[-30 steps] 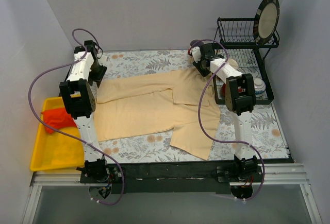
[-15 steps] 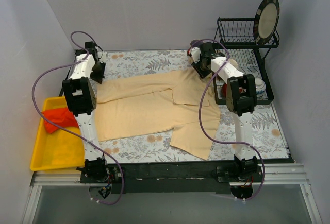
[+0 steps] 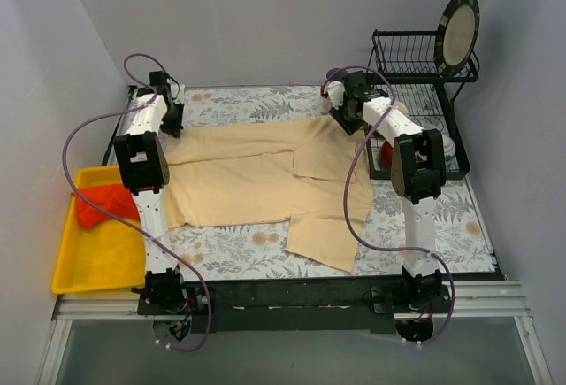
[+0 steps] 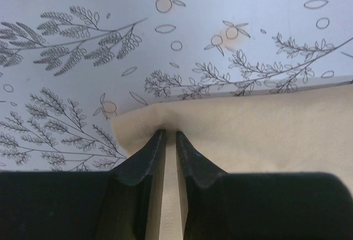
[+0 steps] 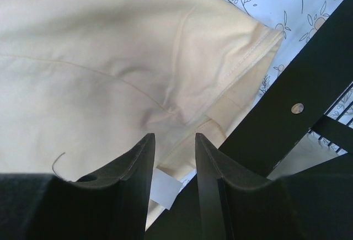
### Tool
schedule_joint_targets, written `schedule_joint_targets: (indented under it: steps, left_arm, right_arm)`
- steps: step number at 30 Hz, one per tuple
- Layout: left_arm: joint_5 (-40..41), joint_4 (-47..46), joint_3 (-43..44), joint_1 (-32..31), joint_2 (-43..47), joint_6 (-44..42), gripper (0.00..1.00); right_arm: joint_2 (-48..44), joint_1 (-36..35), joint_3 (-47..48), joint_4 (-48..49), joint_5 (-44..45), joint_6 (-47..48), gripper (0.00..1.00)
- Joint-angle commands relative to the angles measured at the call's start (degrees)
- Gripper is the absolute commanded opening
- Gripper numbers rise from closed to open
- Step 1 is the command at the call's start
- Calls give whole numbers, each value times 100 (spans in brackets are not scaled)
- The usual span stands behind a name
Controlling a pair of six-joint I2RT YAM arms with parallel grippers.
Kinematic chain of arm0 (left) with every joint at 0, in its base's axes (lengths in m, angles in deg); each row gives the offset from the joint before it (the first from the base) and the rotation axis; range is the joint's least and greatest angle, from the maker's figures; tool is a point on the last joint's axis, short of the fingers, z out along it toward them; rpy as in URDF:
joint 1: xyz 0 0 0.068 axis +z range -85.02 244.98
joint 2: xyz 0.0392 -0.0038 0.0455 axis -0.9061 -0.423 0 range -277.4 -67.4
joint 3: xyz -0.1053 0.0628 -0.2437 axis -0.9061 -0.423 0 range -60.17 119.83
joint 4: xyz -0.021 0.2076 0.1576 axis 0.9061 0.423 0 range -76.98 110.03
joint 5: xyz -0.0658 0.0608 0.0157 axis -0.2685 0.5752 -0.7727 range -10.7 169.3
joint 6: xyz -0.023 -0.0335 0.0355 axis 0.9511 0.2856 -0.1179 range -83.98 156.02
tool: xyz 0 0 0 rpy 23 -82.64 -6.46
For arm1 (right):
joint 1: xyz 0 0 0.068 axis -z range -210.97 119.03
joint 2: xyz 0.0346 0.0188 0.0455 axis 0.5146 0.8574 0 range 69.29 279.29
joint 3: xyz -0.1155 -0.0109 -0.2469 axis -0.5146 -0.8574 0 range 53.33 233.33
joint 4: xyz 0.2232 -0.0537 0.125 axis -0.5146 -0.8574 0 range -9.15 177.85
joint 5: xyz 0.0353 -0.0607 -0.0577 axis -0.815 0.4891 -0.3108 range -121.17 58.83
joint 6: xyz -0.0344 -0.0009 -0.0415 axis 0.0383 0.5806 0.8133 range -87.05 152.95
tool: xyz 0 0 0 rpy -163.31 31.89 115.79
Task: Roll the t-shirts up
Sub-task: Fold the T-shirt at the center of the board.
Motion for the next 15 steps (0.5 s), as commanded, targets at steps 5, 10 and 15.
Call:
schedule_joint_targets:
  steps: [5, 10, 15]
  left_arm:
    - [-626, -294, 132, 20, 599, 109, 38]
    - [-1577, -181, -483, 11, 1637, -13, 54]
    - [-2340, 48, -1388, 11, 2708, -206, 57]
  right_arm:
    - [-541, -14, -16, -161, -365, 277, 46]
    - [-1558, 3, -832, -144, -1428, 726, 59]
    - [-2509, -6, -1931, -495, -2560, 1463, 65]
